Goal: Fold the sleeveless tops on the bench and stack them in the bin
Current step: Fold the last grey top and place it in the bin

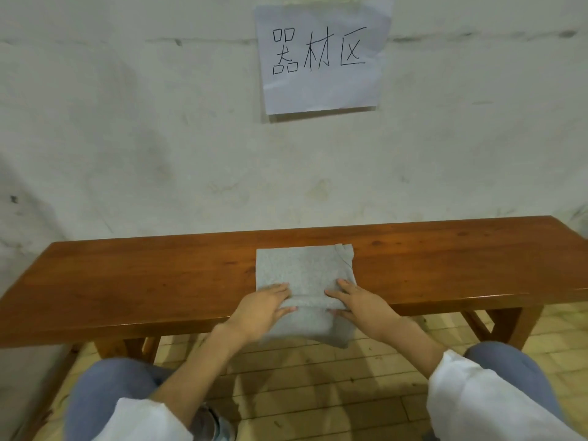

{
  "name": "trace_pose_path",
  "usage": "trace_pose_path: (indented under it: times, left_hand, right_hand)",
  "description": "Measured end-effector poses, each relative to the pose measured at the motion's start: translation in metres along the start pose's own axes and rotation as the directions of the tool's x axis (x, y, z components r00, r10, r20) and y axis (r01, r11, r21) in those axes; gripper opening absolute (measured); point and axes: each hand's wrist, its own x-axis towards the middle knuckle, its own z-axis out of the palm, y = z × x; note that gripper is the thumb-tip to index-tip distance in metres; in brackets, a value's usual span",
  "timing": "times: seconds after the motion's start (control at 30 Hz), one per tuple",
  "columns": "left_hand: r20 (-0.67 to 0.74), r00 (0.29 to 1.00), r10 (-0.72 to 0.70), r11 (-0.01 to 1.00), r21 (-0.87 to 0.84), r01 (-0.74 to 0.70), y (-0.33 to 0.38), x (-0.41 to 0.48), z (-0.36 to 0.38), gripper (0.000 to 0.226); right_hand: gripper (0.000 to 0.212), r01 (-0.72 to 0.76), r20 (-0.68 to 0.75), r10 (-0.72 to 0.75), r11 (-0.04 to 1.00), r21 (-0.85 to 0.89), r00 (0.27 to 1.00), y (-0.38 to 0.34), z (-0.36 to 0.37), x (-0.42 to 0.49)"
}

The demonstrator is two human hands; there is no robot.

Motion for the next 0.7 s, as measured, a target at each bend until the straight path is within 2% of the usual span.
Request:
trace_pose_path:
  times: [0.07,0.1,0.13,0.2,0.3,0.4,0.47,0.53,0.6,0.63,0.7]
  left_hand:
    - [-0.001,1.000,0.016,0.988,-0.154,-0.016,0.001,-0.004,-0.018,0.027]
    - [0.029,0.999,0.018,0.977,-0.212,-0.011,0.001,-0.005,-0.026,0.026]
    - [0.074,0.997,0.025,0.965,-0.262,-0.005,0.001,-0.006,-0.033,0.034]
    - [0.167,0.985,0.051,0.939,-0.345,0.010,0.003,-0.006,-0.052,0.036]
    - [0.184,0.979,0.086,0.943,-0.331,-0.020,0.012,0.001,-0.086,0.020]
    - [-0.041,0.999,0.007,0.975,-0.220,-0.016,0.024,0.018,-0.123,0.010]
    - [-0.228,0.973,-0.019,0.991,-0.131,-0.011,0.031,0.032,-0.146,0.010]
    - [-0.432,0.902,-0.027,0.997,-0.082,-0.009,0.036,0.041,-0.167,0.016]
    - [-0.603,0.797,-0.024,0.998,-0.061,-0.016,0.042,0.044,-0.182,0.027]
    - [-0.659,0.752,-0.003,0.999,-0.035,-0.027,0.043,0.045,-0.184,0.031]
    - [-0.704,0.708,0.059,0.998,0.034,-0.050,0.039,0.045,-0.175,0.037]
  right_hand:
    - [0.033,-0.014,0.018,0.012,0.994,0.108,1.000,-0.002,-0.015,-0.006]
    - [0.019,-0.030,0.024,0.027,0.985,0.170,0.999,-0.003,-0.023,-0.009]
    - [0.014,-0.034,0.035,0.027,0.976,0.214,0.999,-0.003,-0.032,-0.012]
    - [0.030,-0.051,0.068,0.034,0.963,0.263,0.997,-0.004,-0.052,-0.018]
    - [0.027,-0.043,0.048,0.030,0.949,0.314,0.998,-0.005,-0.083,-0.019]
    - [0.017,-0.047,-0.098,0.075,0.963,0.265,0.992,-0.006,-0.117,-0.009]
    - [0.015,-0.029,-0.260,0.088,0.975,0.221,0.962,-0.006,-0.143,0.000]
    - [0.014,0.022,-0.460,0.071,0.981,0.194,0.885,-0.006,-0.168,0.006]
    - [0.020,0.075,-0.604,0.071,0.974,0.212,0.794,-0.009,-0.186,0.008]
    - [0.024,0.101,-0.662,0.070,0.971,0.216,0.746,-0.010,-0.190,0.010]
    - [0.029,0.142,-0.752,0.051,0.972,0.190,0.657,-0.013,-0.182,0.011]
